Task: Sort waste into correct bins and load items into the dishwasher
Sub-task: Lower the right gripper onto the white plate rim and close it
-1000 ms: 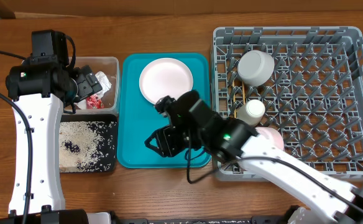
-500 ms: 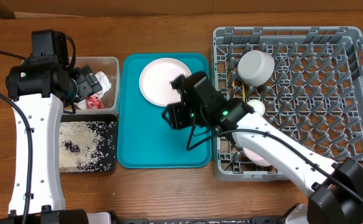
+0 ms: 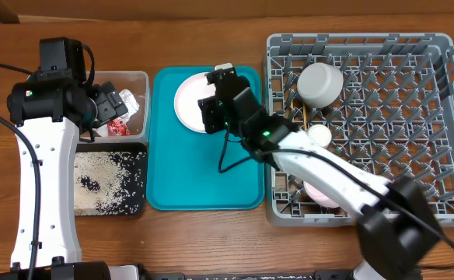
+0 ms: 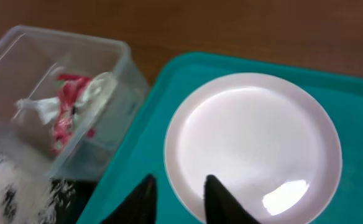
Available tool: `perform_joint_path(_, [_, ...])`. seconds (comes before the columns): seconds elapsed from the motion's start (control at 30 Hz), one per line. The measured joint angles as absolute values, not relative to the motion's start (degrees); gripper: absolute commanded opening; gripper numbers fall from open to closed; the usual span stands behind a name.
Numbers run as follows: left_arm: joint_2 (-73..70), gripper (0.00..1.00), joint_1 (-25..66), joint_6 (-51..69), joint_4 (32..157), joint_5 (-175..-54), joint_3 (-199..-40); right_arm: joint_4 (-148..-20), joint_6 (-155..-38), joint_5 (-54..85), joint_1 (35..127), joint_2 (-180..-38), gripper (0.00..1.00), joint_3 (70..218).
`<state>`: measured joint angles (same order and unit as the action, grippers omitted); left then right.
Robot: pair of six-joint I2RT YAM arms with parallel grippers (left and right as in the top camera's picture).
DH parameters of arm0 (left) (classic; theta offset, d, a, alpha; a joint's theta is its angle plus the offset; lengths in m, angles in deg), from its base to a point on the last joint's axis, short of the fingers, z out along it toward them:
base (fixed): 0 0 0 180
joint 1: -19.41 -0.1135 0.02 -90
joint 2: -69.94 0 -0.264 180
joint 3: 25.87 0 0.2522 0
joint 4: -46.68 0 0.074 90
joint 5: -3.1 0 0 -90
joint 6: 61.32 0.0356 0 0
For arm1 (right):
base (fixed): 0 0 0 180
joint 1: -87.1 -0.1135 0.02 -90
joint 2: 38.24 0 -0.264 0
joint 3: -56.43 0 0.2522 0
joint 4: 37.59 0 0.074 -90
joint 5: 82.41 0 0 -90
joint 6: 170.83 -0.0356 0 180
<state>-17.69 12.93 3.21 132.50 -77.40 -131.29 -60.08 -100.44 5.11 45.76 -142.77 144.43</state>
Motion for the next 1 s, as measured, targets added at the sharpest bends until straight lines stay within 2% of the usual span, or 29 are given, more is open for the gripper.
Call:
perform_joint_path(0.3, [-17.7,1.00,12.9,3.2,132.5,-77.4,-131.3,-56.2,-100.2,2.6,45.8,-155.1,0.20,144.4])
perform_joint_path(0.47, [-17.7,1.00,12.9,3.2,132.5,-77.4,-131.3,-61.3,-100.1,2.1,45.8,-157.5,0.13,144.4])
perform_joint_path(0.57, [-17.7,1.00,12.9,3.2,132.5,-77.4,-131.3,-64.8,-100.1,2.0,45.8,-157.6,0.04,144.5])
perform_joint_path(0.7, [-17.7,1.00,12.9,3.2,132.5,-77.4,-131.3,-70.8,-100.1,2.1,45.8,-157.3,0.04,145.8])
perform_joint_path(1.0, [-17.7,1.00,13.0,3.2,132.5,-77.4,-131.3,-80.5,-100.1,17.1,45.8,-154.9,0.04,146.0])
